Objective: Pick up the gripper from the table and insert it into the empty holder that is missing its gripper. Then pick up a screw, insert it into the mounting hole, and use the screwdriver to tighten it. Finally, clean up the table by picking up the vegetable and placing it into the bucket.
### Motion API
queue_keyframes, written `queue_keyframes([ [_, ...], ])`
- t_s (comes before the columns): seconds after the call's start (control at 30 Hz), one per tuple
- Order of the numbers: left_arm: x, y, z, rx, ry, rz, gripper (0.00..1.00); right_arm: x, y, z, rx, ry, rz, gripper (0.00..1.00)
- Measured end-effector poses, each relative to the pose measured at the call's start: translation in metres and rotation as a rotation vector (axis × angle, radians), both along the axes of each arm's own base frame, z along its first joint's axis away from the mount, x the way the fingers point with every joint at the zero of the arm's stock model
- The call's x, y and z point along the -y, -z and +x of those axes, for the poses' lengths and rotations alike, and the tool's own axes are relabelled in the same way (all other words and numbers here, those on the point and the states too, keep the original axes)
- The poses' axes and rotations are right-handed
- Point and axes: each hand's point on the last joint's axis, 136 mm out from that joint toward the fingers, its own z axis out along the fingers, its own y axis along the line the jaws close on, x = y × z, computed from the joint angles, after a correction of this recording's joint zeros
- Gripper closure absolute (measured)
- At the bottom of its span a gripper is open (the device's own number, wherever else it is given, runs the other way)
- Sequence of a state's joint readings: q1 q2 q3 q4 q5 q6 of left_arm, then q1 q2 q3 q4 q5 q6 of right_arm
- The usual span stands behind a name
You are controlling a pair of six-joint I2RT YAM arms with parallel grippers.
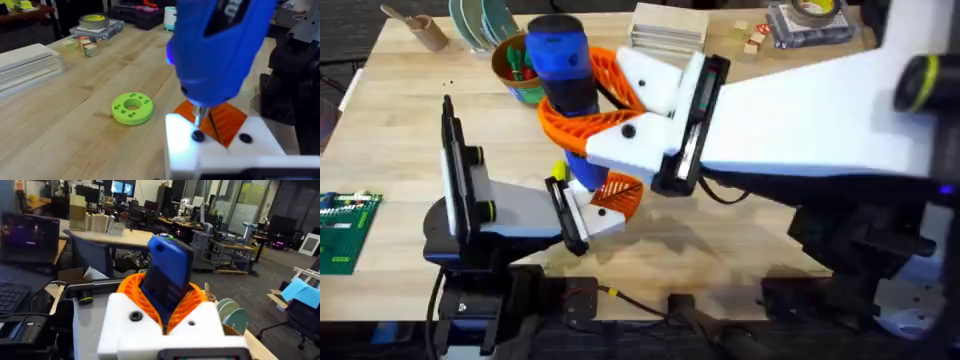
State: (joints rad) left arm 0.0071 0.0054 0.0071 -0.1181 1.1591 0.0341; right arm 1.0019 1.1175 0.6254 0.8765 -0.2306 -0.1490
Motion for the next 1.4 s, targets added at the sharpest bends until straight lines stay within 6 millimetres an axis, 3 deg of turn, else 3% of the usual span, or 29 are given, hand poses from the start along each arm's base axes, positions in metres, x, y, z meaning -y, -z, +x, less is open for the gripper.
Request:
queue_keyframes([
  [1.4,0.0,0.0,0.0,-0.001,0.0,0.0,0.997,-0.007,0.003,0.005,-0.047,-0.018,0.027,0.972],
])
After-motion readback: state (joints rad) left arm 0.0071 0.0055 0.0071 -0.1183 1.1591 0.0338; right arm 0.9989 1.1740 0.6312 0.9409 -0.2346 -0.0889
